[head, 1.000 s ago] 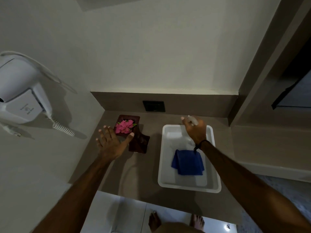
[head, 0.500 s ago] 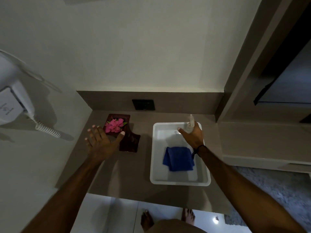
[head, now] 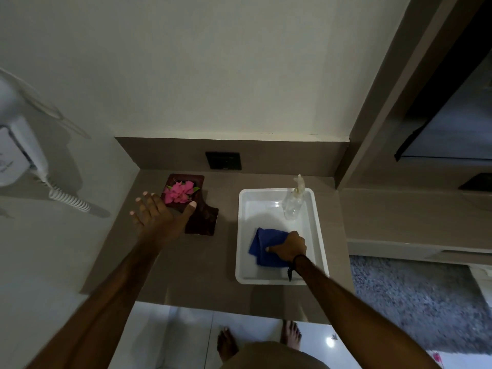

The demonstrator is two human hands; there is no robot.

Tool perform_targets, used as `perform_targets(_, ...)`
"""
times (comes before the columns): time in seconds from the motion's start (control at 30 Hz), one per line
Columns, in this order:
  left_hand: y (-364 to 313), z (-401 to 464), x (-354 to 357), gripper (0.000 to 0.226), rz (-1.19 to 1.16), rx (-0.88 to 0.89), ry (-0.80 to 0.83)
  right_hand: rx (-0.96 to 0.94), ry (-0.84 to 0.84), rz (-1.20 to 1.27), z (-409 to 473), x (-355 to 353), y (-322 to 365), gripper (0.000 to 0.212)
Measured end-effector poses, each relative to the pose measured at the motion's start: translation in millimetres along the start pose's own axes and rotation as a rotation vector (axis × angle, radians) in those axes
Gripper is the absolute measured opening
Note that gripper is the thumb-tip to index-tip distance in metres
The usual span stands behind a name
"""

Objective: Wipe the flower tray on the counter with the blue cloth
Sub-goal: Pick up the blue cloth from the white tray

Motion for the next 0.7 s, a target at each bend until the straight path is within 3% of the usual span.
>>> perform_targets(0.17, -3, -5, -5, 0.138, 0.036, 0.011, -0.039, 0.069, 0.064, 0.269, 4, -4, 11, 0.061)
perform_targets(0.3, -8, -13, -10, 0.124, 0.068, 0.03, -0.064, -0.019, -0.07, 0.439, -2, -7, 45, 0.036)
perform_targets(0.37, -8, -14, -11, 0.122, 0.045, 0.032, -0.044, -0.098, -0.014, 0.522, -6, -5, 71, 0.028)
perform_targets(0.5, -8, -13, -12, 0.117, -0.01, 0.03, -0.034, -0.163, 0.056, 0.466, -19, 14, 124, 0.053)
perform_targets(0.6, -9, -11, -11, 0.114, -0.062, 0.013, -0.046, -0.254, 0.049, 0.393, -35, 38, 160, 0.045)
perform_targets(0.7, -8, -7, -11, 0.112, -0.132, 0.009, -0.047, -0.356, 0.111, 0.511, -56, 69, 175, 0.043)
Point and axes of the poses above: each hand's wrist, its own z-axis towards the middle knuckle, its own x-axis out of the palm, y = z × x, the point moved 4 cm from there along z, towards the middle knuckle, and after that the axes turned 1 degree about z, right-handed, at the moved point
